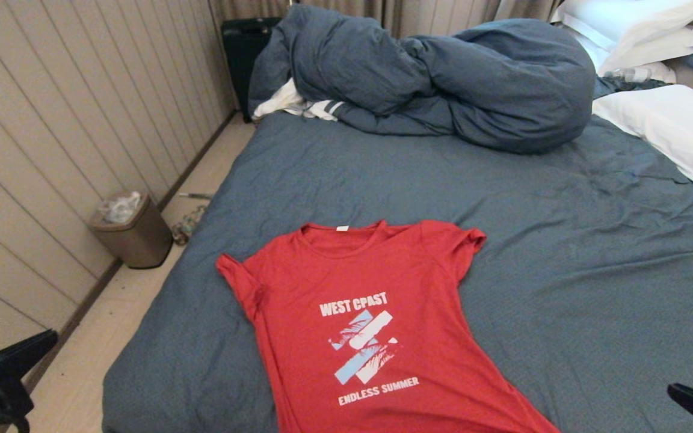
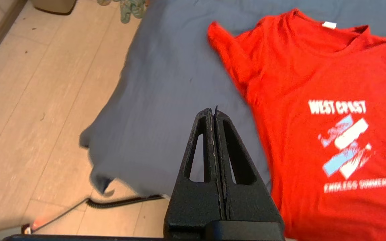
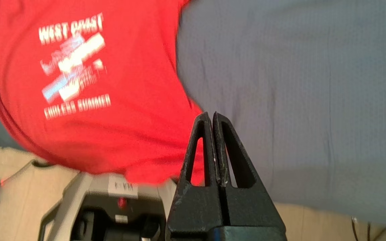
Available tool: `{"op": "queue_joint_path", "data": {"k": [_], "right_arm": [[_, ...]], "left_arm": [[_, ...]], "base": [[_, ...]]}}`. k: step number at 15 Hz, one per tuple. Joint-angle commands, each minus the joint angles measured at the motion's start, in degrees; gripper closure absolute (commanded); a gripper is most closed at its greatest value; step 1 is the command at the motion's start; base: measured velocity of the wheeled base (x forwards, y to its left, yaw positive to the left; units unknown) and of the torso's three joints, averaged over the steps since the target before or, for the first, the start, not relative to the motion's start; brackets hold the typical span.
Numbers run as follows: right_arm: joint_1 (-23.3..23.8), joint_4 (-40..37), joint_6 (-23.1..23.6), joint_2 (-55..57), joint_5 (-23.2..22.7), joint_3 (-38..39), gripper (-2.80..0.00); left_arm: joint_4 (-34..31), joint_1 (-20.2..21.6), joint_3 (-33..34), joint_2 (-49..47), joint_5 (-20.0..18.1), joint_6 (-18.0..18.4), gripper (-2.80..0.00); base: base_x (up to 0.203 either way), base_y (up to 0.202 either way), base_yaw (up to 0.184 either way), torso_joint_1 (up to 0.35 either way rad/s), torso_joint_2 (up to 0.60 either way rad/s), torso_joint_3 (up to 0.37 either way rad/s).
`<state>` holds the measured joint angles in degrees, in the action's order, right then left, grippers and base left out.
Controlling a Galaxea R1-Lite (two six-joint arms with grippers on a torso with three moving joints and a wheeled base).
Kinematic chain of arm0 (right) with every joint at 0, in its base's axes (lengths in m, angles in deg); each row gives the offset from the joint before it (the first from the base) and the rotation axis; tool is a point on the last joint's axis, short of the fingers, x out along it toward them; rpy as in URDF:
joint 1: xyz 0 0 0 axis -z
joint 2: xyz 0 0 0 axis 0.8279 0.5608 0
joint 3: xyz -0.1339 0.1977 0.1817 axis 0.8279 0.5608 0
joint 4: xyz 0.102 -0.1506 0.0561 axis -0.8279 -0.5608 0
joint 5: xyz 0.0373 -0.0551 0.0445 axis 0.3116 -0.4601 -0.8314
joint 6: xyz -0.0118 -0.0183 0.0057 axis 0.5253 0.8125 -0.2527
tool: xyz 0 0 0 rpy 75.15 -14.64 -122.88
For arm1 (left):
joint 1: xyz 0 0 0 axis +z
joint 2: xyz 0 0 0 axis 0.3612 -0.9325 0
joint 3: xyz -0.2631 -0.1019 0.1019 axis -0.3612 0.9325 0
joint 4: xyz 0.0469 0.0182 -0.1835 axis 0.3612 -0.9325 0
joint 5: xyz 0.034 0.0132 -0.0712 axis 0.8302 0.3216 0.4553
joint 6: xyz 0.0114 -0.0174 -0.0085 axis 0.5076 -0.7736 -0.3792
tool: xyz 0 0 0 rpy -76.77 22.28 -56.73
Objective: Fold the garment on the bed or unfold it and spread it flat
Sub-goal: Fold the red T-shirt
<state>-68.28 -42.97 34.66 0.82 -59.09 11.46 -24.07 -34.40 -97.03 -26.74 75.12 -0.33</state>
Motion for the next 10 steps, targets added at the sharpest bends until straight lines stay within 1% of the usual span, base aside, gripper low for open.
{"op": "queue_joint_path", "data": {"k": [1, 2, 3, 4, 5, 6, 7, 8, 9, 10], "right_arm": [[-0.2, -4.1, -0.1, -10.0, 0.0, 1.0, 0.00], [-0.1, -8.7, -0.1, -16.0, 0.2, 1.1, 0.00], [0.0, -12.3, -0.2, -19.9, 0.5, 1.4, 0.00], [0.1, -16.2, -0.9, -22.3, 1.9, 2.4, 0.00], [0.3, -19.1, -1.5, -22.7, 3.7, 5.1, 0.00], [0.3, -20.3, -1.7, -22.5, 4.6, 6.5, 0.00], [0.4, -20.5, -2.4, -22.4, 5.2, 6.7, 0.00], [0.5, -20.5, -2.9, -22.4, 5.7, 6.5, 0.00], [1.7, -20.5, -4.1, -22.4, 7.1, 6.2, 0.00], [3.9, -20.5, -4.2, -22.4, 7.5, 6.2, 0.00]], "left_arm": [[-3.4, 0.1, 2.7, 11.9, 0.1, -0.1, 0.00], [-7.5, 0.1, 3.3, 17.5, 0.1, -0.1, 0.00], [-11.4, 0.2, 3.5, 21.9, 0.2, 0.0, 0.00], [-15.8, 0.5, 3.5, 26.5, 0.3, 0.4, 0.00], [-19.8, 1.2, 3.3, 29.7, 1.6, 0.8, 0.00], [-23.3, 1.8, 3.7, 30.7, 4.9, 1.1, 0.00], [-25.5, 2.8, 4.4, 30.6, 7.3, 1.2, 0.00], [-25.8, 3.4, 4.7, 30.6, 7.4, 1.4, 0.00], [-25.9, 5.3, 4.6, 30.7, 7.4, 1.7, 0.00], [-25.8, 8.8, 4.5, 31.0, 7.1, 2.5, 0.00]], "base": [[0.000, 0.000, 0.000, 0.000, 0.00, 0.000], [0.000, 0.000, 0.000, 0.000, 0.00, 0.000], [0.000, 0.000, 0.000, 0.000, 0.00, 0.000], [0.000, 0.000, 0.000, 0.000, 0.00, 0.000], [0.000, 0.000, 0.000, 0.000, 0.00, 0.000], [0.000, 0.000, 0.000, 0.000, 0.00, 0.000], [0.000, 0.000, 0.000, 0.000, 0.00, 0.000], [0.000, 0.000, 0.000, 0.000, 0.00, 0.000], [0.000, 0.000, 0.000, 0.000, 0.00, 0.000], [0.000, 0.000, 0.000, 0.000, 0.00, 0.000]]}}
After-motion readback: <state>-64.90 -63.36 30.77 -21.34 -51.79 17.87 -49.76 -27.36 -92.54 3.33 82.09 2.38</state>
